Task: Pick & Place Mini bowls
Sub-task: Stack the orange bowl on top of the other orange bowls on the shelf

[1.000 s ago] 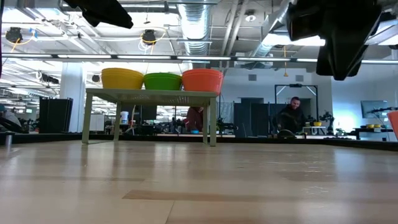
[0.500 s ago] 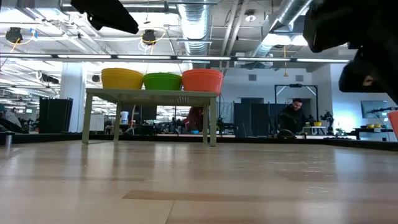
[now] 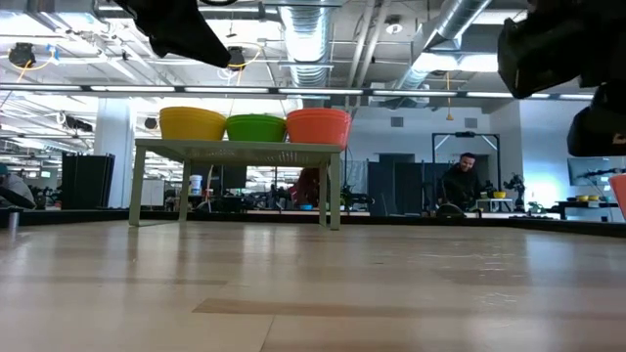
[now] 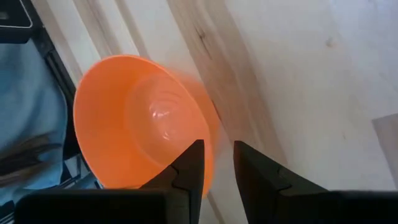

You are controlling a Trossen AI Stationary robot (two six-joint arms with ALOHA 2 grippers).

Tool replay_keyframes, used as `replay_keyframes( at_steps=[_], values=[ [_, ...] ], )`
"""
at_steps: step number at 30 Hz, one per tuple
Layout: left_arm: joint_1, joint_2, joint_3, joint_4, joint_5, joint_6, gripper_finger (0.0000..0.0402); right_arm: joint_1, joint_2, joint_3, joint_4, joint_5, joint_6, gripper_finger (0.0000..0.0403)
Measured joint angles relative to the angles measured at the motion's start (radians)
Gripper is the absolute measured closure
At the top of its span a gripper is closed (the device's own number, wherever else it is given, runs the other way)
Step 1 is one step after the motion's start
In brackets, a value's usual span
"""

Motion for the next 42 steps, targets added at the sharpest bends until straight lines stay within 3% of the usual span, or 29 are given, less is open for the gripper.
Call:
replay_keyframes(
  at_steps=[14,21,27,32,38,42],
  values=[
    [0.020,0.000,0.000,0.012,0.000,0.000,0.0311,0.044,0.125,0.000,-0.009,-0.005,0.026,0.0326],
    [0.020,0.000,0.000,0.011,0.000,0.001,0.0311,0.008,0.113,-0.001,-0.034,-0.115,-0.095,0.0393],
    [0.020,0.000,0.000,0.011,0.000,0.056,0.0311,-0.073,0.069,0.006,-0.023,-0.083,-0.102,0.0391],
    [0.020,-0.003,0.000,0.015,0.000,0.102,0.0311,-0.178,0.050,0.073,-0.021,-0.025,-0.224,0.0398],
    [0.019,-0.050,0.000,0.004,0.000,0.103,0.0311,-0.352,0.048,0.261,-0.118,0.021,-0.388,0.0397],
    [0.019,-0.120,0.000,-0.013,-0.006,0.105,0.0311,-0.458,0.048,0.438,-0.288,0.140,-0.563,0.0399]
  ],
)
